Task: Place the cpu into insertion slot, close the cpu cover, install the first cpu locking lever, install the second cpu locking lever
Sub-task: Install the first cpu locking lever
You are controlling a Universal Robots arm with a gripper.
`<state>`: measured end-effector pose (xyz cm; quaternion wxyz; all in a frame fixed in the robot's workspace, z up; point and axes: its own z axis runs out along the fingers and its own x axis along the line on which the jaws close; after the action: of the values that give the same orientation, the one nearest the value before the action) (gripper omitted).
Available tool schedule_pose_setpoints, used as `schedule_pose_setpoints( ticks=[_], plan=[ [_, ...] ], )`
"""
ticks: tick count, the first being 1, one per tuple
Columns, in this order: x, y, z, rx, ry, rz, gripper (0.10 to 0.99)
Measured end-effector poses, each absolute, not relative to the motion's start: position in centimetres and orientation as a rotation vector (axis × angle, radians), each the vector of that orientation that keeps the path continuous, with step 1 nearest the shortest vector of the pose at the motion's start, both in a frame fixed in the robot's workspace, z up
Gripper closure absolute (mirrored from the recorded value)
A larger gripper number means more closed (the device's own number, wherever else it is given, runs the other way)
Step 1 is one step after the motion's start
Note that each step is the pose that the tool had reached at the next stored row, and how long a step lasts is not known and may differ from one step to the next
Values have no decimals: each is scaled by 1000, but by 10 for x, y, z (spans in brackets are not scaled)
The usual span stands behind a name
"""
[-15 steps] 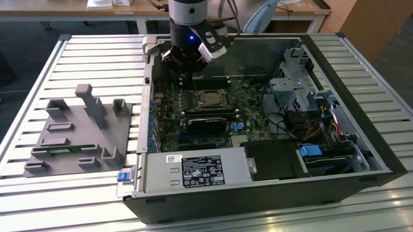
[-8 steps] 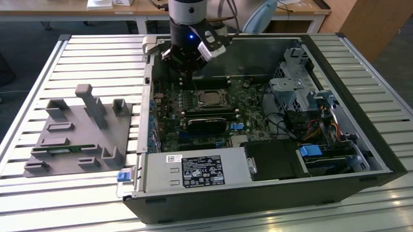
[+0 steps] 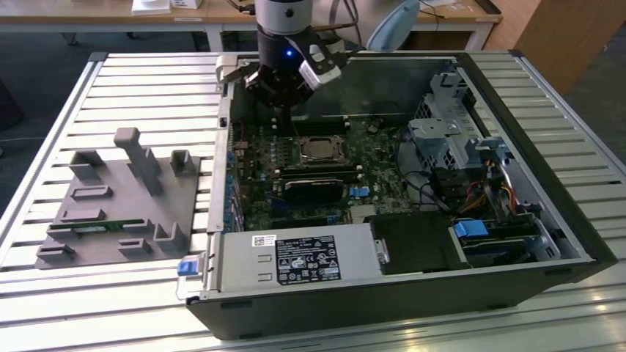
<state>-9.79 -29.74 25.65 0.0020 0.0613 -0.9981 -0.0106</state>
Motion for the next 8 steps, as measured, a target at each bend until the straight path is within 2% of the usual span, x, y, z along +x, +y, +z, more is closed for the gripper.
schedule_pose_setpoints(
  ticks=[8],
  plan=[
    [-95, -294, 256, 192, -3132, -33, 980]
  ],
)
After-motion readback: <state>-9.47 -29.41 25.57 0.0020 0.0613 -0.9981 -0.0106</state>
